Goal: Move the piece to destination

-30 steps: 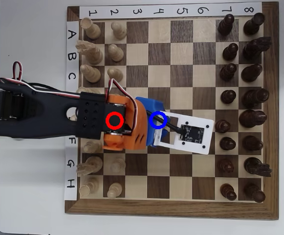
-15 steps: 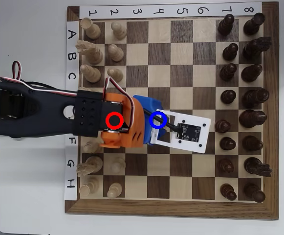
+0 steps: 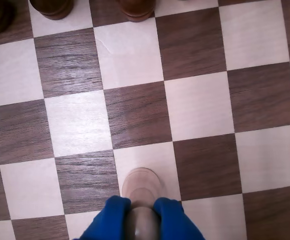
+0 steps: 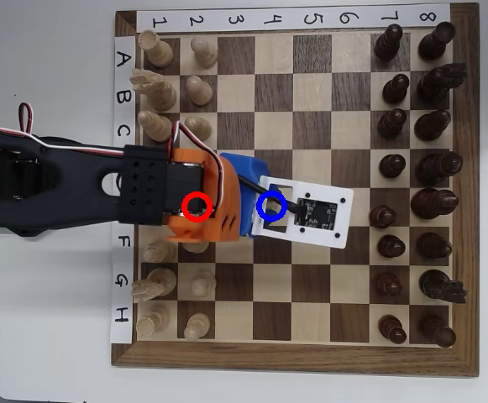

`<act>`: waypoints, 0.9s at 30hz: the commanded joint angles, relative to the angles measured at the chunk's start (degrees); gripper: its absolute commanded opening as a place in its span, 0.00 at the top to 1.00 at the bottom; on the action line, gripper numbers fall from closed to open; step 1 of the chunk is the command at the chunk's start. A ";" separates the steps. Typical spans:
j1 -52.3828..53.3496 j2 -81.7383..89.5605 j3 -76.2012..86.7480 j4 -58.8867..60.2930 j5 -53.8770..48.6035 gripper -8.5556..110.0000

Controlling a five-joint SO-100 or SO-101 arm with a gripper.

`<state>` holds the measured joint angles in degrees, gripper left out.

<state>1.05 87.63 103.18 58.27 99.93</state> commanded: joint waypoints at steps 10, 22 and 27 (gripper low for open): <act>-0.35 6.86 0.79 -8.17 1.05 0.91; 2.72 6.68 2.11 -9.40 -0.35 0.91; 4.66 6.50 2.46 -9.32 -0.88 0.91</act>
<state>2.46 88.51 105.47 51.15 99.93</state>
